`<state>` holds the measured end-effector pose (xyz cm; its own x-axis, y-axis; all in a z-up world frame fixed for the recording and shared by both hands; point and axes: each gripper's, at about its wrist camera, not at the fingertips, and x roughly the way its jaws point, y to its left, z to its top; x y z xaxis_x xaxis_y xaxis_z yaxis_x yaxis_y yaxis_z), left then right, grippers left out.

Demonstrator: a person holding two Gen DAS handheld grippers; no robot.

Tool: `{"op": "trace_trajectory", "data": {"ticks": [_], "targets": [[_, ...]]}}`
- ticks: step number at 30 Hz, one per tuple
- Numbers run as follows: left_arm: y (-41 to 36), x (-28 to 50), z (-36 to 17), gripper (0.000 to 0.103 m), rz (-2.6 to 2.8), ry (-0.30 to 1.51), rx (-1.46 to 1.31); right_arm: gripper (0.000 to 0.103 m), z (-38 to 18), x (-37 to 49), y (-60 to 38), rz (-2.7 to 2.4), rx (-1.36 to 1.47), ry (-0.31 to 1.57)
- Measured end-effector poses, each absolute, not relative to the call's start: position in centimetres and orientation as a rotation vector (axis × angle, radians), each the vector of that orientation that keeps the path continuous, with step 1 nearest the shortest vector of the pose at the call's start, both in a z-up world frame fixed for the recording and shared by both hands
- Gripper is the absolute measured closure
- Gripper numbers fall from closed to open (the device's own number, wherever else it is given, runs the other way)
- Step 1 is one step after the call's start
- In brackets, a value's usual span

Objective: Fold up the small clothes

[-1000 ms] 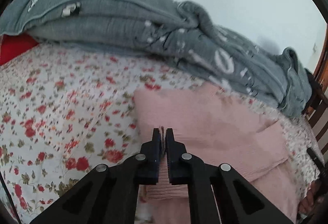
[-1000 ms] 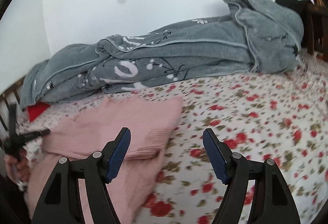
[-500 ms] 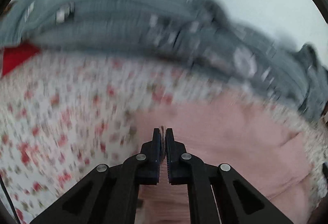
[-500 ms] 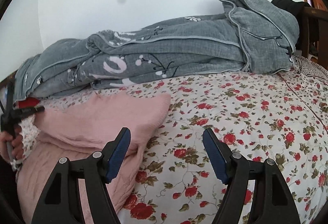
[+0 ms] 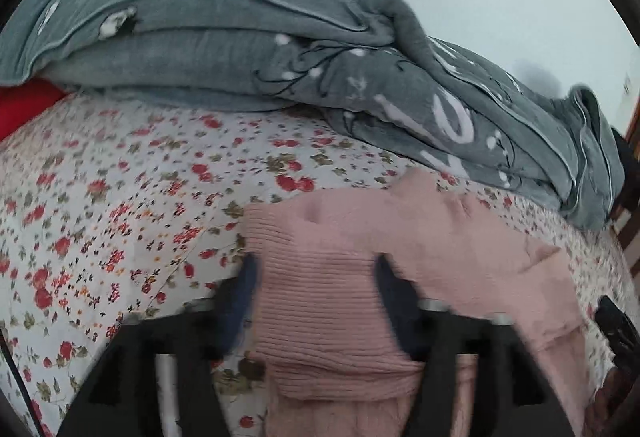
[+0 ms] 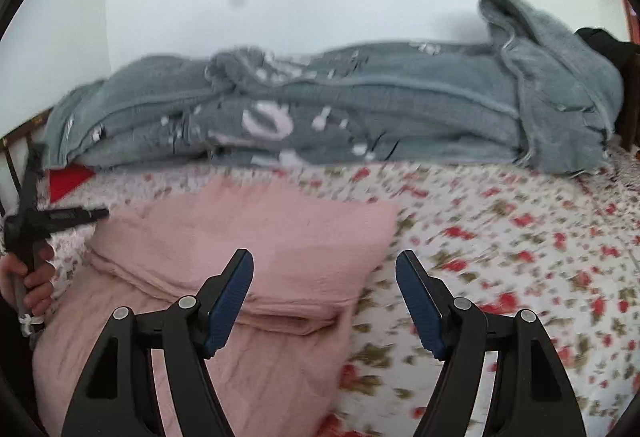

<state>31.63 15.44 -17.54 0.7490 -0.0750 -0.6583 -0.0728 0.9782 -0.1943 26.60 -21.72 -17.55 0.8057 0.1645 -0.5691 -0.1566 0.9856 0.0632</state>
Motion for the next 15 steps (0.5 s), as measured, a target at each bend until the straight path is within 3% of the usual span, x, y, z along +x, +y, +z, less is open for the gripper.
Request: {"op": "trace_trajectory", "data": {"ticks": [3, 15], "targets": [[14.4, 32.2, -19.6, 0.038, 0.011, 0.795, -0.157, 0.045, -20.4, 28.7, -20.9, 0.084, -0.038, 0.774], [15.2, 32.0, -20.8, 0.036, 0.014, 0.820, -0.217, 0.045, -20.3, 27.6, -21.1, 0.049, -0.028, 0.739]]}}
